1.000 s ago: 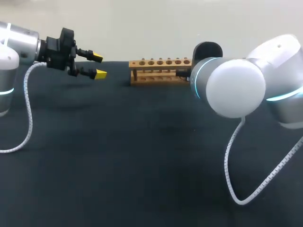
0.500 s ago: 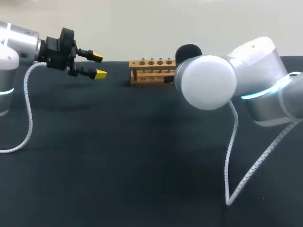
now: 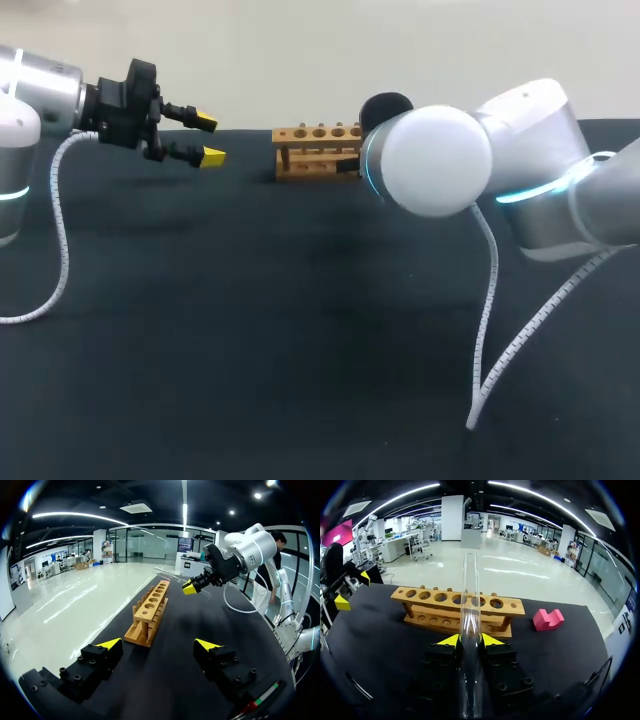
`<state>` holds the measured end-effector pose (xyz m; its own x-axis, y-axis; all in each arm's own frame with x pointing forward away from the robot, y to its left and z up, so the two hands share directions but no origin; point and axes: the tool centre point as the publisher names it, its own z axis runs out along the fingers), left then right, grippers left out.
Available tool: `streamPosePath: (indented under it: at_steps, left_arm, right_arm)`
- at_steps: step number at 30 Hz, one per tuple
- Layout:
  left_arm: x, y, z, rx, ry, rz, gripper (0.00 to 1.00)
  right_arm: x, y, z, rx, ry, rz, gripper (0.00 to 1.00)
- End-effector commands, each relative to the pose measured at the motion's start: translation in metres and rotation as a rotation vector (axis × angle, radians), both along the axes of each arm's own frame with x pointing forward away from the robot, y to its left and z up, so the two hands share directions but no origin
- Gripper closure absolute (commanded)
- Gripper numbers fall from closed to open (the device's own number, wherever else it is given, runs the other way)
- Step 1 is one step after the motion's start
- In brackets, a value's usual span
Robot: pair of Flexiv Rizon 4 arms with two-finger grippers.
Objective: Grasp the test tube, adjust it, and insert it.
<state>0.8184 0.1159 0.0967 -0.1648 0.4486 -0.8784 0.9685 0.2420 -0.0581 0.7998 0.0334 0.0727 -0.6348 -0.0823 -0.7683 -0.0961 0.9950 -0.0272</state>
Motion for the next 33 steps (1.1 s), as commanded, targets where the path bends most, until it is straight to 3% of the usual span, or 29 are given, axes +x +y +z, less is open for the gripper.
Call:
streamPosePath:
  at_steps: [1,12,33]
  left_arm:
    - [-0.001,0.000,-0.001,-0.002,-0.005,0.002,0.00]
    - [-0.001,0.000,-0.001,-0.002,-0.005,0.002,0.00]
    - [-0.001,0.000,-0.001,-0.002,-0.005,0.002,0.00]
  right_arm:
    - [0.009,0.000,-0.008,0.030,0.010,-0.004,1.00]
    - [0.022,0.000,-0.014,0.069,0.039,-0.022,1.00]
    - [0.022,0.004,-0.030,0.112,0.185,-0.017,1.00]
